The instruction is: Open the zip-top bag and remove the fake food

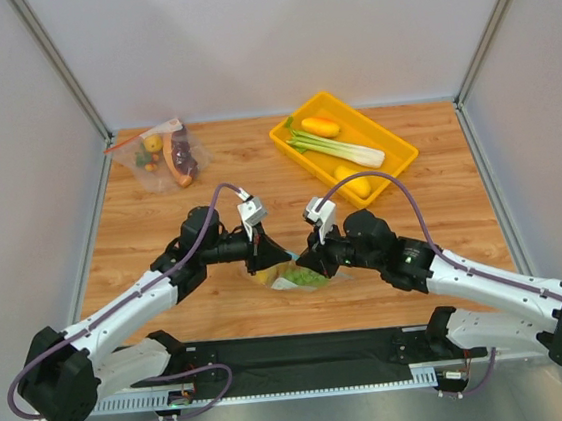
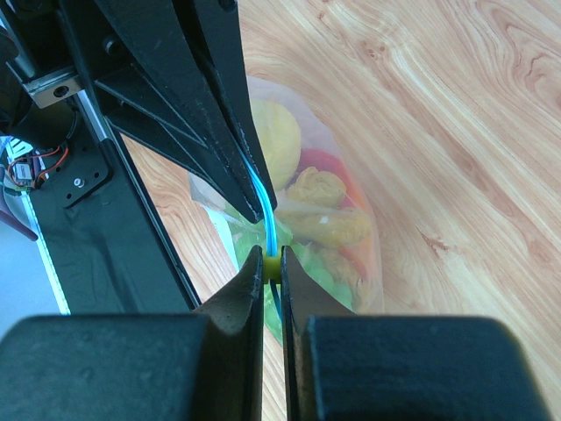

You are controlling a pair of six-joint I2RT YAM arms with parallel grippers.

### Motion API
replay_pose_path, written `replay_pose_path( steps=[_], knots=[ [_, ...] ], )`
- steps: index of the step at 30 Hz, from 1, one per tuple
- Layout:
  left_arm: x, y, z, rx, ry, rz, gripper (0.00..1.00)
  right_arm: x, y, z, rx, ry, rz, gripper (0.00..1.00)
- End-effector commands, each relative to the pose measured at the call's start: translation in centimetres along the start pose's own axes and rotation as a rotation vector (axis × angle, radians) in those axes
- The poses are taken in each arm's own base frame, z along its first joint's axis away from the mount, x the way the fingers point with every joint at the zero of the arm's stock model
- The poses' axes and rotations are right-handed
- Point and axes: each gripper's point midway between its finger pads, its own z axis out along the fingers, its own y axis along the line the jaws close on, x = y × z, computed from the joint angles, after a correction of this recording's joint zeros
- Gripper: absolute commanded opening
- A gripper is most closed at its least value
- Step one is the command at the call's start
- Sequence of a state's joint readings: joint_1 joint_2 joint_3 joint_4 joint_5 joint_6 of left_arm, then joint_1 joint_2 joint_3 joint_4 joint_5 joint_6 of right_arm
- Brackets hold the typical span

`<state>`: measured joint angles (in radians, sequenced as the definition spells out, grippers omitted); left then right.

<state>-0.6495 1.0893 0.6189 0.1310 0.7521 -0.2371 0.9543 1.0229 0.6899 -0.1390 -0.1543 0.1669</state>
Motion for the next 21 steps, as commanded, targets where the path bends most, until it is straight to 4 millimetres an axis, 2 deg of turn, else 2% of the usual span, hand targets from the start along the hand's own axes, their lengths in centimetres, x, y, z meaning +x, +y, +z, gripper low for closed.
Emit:
replay_pose_path(
  steps=[1,21],
  knots=[
    [-2.0,0.1,-0.9,-0.057,-0.076,0.079,0.0,-1.1,-0.5,-0.3,0.031,-0.004,-0.027,0.02],
    [-3.5,2.2,-3.3,-0.274,-0.155,0.108,0.0,0.9,-1.5,-1.7,0.09,0.037,-0.014,0.02]
  ],
)
